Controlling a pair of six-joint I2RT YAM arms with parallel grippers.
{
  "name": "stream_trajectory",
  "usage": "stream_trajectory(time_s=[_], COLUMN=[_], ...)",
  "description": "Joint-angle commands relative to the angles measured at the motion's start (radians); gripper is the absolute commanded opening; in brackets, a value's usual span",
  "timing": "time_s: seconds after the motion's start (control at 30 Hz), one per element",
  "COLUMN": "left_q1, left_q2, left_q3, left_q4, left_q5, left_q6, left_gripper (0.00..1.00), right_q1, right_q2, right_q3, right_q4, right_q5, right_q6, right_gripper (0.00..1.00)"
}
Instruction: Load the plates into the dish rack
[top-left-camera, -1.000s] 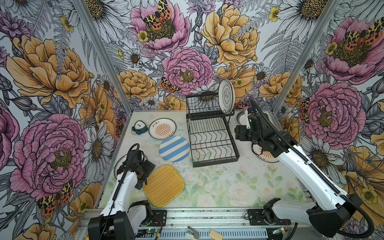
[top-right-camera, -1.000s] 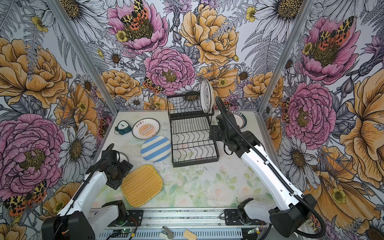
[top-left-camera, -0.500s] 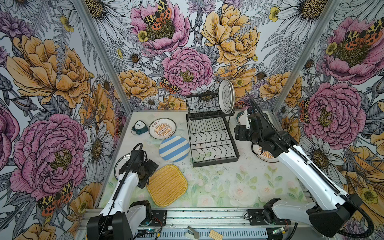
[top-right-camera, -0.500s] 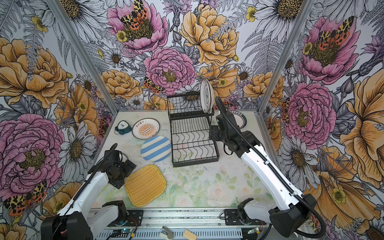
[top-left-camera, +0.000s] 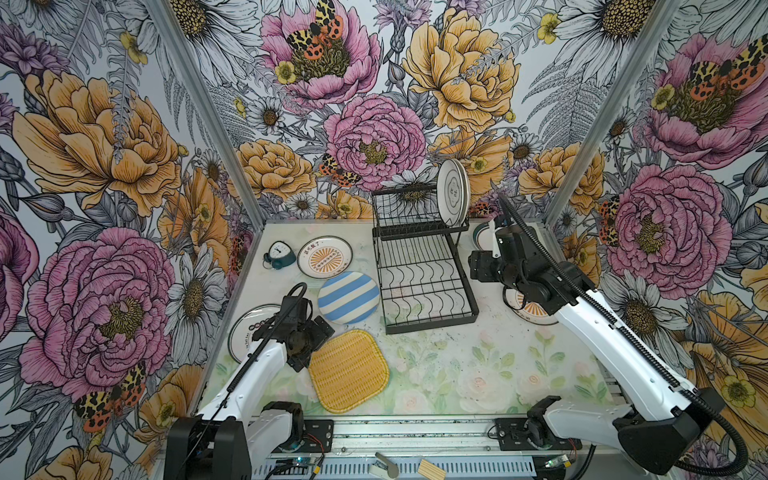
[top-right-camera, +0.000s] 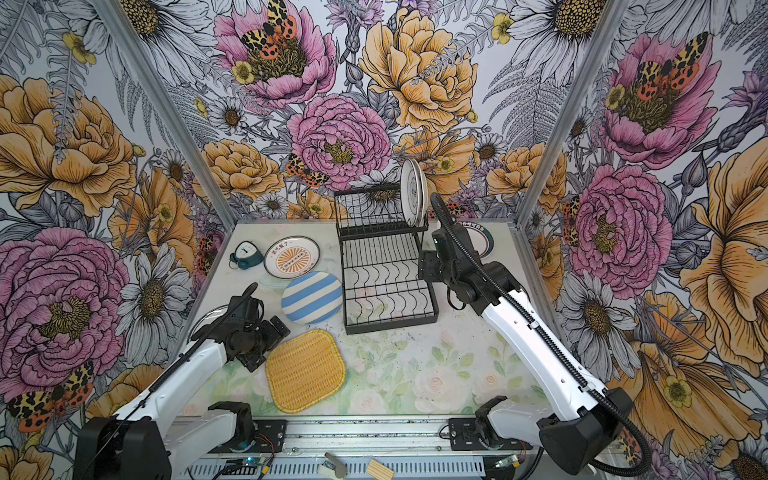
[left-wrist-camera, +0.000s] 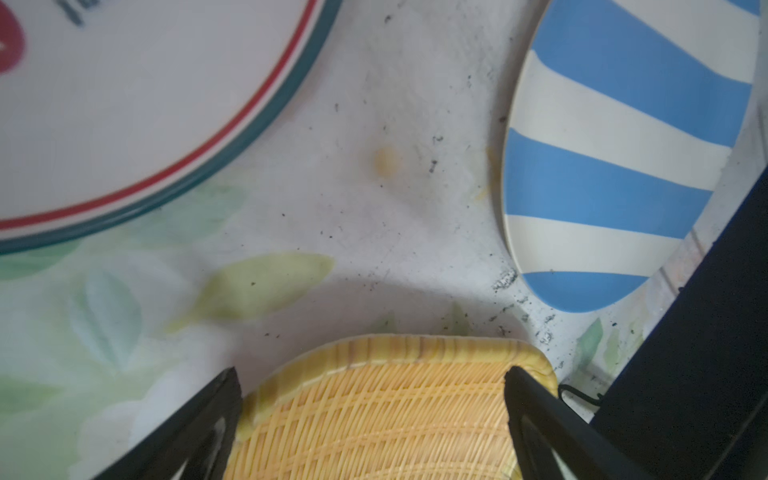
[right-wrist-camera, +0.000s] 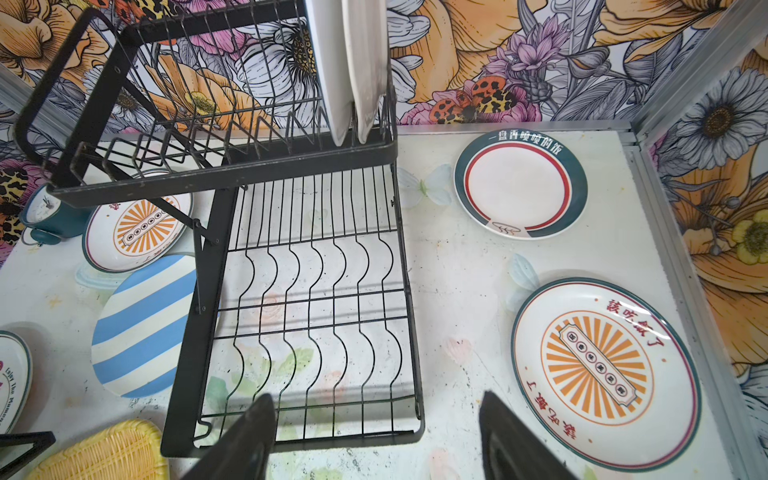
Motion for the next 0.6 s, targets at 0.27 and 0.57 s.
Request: stream_trajectory(time_s=[0.27,0.57], left_q1=[-0.056,-0.127], left_q2=[-0.013,0.048], left_q3=[0.061,0.028], left_q4=[-0.1,-0.027], left_q5=[-0.134,-0.128], left_q6=[0.03,0.004], left_gripper=[0.99,0.99], right_q1=[-0.01,-0.012], right_q2=[-0.07,-0.075], right_q3=[-0.016,-0.024], right_q4=[0.008,0.008], right_q5=[0.006,0.002], right_q6=[0.001,0.001], right_gripper=[0.77,0.78])
